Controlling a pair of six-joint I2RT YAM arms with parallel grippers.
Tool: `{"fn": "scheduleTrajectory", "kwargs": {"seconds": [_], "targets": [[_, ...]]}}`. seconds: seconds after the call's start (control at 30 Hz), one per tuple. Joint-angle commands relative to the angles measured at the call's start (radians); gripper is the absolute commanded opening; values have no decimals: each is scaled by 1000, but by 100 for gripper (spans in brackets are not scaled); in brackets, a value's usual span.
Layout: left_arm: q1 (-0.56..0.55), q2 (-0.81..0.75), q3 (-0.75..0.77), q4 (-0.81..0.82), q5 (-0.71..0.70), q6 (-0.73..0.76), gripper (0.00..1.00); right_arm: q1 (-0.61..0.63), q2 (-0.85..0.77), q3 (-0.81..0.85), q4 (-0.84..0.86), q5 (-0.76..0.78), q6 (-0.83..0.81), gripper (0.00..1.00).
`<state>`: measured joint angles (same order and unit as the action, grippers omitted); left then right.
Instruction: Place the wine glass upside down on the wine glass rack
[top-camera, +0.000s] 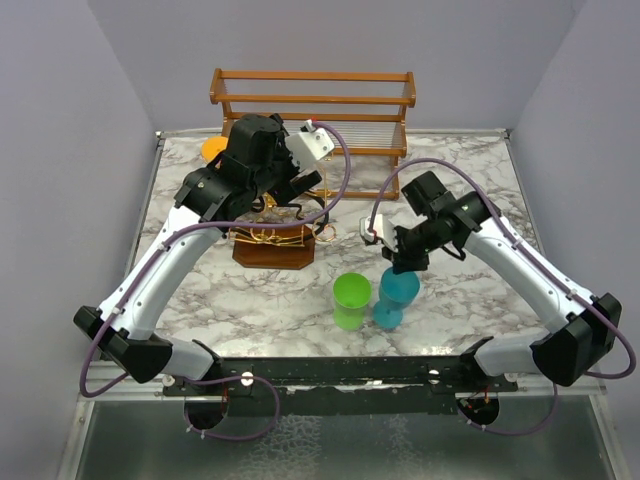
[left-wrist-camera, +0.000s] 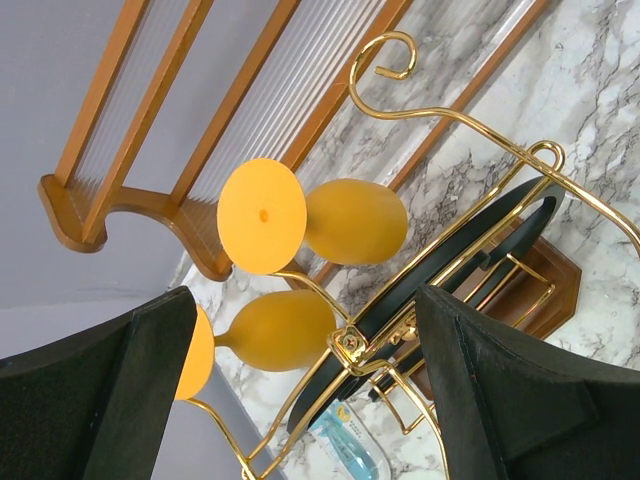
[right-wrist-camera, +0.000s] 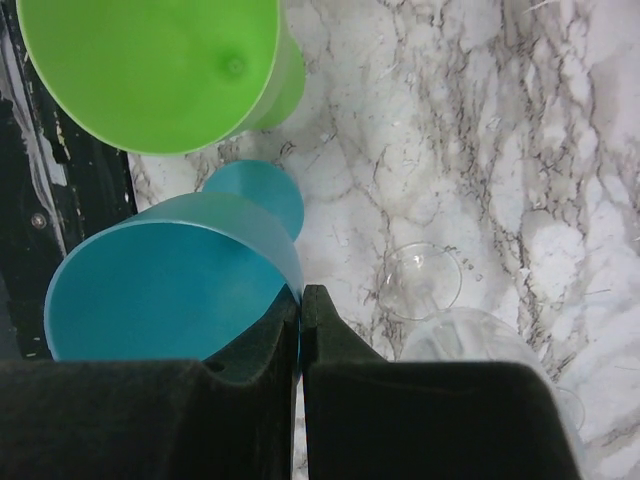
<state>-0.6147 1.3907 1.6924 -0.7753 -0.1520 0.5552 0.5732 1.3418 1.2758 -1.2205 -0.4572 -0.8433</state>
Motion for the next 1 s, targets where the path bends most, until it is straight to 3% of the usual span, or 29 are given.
{"fn": "scheduleTrajectory", "kwargs": {"seconds": [0.0, 0.4, 0.6, 0.8, 0.97], "targets": [[4, -28, -5, 23, -26, 9, 94, 7, 1, 67, 36, -10, 33, 1], [4, -33, -4, 38, -33, 1, 95, 6, 45, 152, 264, 184, 150, 1], [42, -15, 22, 69, -33, -86, 99, 6, 57, 197, 441, 295, 244, 1], [131, -10, 70, 92, 107, -252, 99, 7, 23, 238, 623, 465, 304, 1], [242, -34, 86, 128, 338, -416, 97, 6, -44, 233, 809, 591, 322, 1]]}}
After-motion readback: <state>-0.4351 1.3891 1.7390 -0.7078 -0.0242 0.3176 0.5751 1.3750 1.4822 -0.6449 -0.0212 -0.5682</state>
